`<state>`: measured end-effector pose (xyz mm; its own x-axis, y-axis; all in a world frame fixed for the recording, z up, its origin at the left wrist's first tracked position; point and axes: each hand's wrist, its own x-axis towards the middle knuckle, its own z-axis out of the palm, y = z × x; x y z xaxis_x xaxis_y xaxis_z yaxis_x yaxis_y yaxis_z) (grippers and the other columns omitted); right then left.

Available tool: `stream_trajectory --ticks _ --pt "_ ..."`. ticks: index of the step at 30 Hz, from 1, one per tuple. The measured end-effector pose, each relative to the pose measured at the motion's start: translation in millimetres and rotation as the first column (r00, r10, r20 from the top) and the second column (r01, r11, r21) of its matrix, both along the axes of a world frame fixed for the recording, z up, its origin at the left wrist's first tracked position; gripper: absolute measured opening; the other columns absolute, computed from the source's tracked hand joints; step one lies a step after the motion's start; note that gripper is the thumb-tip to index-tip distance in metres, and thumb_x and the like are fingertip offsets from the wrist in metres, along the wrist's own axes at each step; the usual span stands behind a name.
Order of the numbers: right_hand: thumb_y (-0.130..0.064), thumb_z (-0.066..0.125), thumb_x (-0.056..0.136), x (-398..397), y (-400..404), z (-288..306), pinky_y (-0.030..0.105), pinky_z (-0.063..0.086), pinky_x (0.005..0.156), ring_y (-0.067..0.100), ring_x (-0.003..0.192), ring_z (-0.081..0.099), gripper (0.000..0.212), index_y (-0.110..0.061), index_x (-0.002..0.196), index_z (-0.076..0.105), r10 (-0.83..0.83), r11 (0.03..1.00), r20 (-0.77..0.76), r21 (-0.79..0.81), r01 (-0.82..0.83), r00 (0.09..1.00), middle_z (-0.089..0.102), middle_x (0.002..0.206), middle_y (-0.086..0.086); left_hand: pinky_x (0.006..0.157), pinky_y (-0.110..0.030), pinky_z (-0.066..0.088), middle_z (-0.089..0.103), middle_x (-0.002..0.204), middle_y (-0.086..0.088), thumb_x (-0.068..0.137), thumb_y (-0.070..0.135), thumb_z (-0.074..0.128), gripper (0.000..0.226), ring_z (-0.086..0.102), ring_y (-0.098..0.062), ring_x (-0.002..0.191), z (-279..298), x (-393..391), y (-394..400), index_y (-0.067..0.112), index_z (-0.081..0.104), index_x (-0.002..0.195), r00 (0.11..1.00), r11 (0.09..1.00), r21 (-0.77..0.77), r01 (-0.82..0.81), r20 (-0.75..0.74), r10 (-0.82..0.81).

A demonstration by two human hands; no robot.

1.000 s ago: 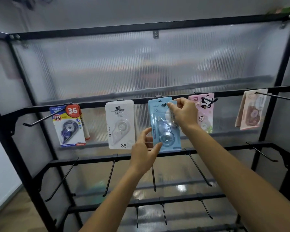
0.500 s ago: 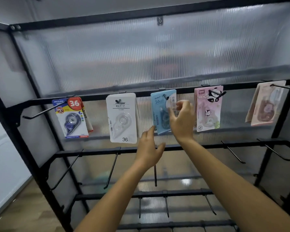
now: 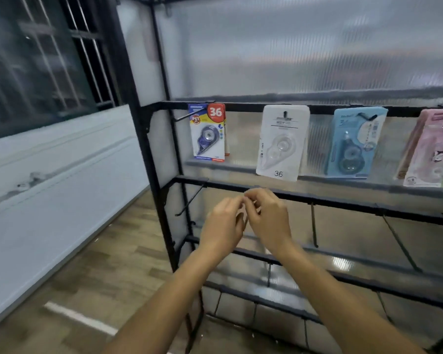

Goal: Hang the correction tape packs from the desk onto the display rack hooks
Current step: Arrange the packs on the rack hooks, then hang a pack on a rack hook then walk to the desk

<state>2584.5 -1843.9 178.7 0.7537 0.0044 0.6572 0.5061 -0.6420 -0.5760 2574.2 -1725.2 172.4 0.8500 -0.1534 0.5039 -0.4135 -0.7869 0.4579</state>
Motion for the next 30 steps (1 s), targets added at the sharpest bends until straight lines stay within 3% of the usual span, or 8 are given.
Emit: stream_trajectory --ticks 6,12,15,22,30 --pt "-0.016 0.055 0.092 -38.4 142.0 -23.8 0.031 0.045 0.085 0.020 0.098 0.056 0.019 -0.016 0.108 0.065 0.253 0.948 -0.125 -0.168 -0.272 0.959 0.064 0.103 0.002 0.094 -0.033 0.044 0.059 0.121 0.000 0.096 0.019 0.046 0.034 0.054 -0.018 0.112 -19.2 -66.5 145.6 0.020 0.053 0.129 0.957 0.954 0.115 -0.276 -0.053 0.284" --pt "-0.005 0.063 0.084 -122.4 297.4 -47.5 0.038 0.053 0.075 0.029 0.087 0.065 0.019 -0.009 0.101 0.071 0.491 0.825 -0.132 -0.247 -0.508 0.861 0.070 0.096 0.009 0.094 -0.032 0.042 0.057 0.130 -0.003 0.096 0.019 0.045 0.040 0.051 -0.022 0.117 -51.1 -174.3 297.9 0.021 0.048 0.135 0.812 0.827 0.180 -0.533 -0.165 0.559" --pt "-0.007 0.059 0.087 -165.6 370.8 -64.4 0.039 0.052 0.078 0.029 0.092 0.064 0.024 -0.010 0.109 0.069 0.563 0.772 -0.242 -0.188 -0.607 0.790 0.070 0.104 0.010 0.094 -0.032 0.039 0.057 0.128 -0.006 0.095 0.020 0.047 0.039 0.050 -0.025 0.118 -64.5 -234.2 362.1 0.018 0.051 0.134 0.728 0.747 0.193 -0.636 -0.170 0.664" --pt "-0.009 0.056 0.089 -260.1 519.3 -98.8 0.038 0.049 0.086 0.030 0.100 0.062 0.024 -0.006 0.110 0.068 0.746 0.542 -0.327 -0.207 -0.814 0.580 0.069 0.108 0.013 0.096 -0.034 0.041 0.057 0.125 -0.004 0.096 0.030 0.044 0.035 0.050 -0.025 0.117 -90.2 -364.4 481.6 0.021 0.053 0.129 0.441 0.490 0.275 -0.827 -0.225 0.869" --pt "-0.010 0.060 0.086 -350.1 667.8 -112.6 0.032 0.040 0.089 0.031 0.101 0.060 0.023 -0.007 0.107 0.069 0.854 0.307 -0.367 -0.218 -0.926 0.369 0.068 0.107 0.013 0.093 -0.034 0.042 0.058 0.123 -0.005 0.093 0.029 0.047 0.038 0.051 -0.026 0.115 -108.0 -470.2 592.6 0.019 0.054 0.128 0.093 0.180 0.289 -0.940 -0.291 0.952"
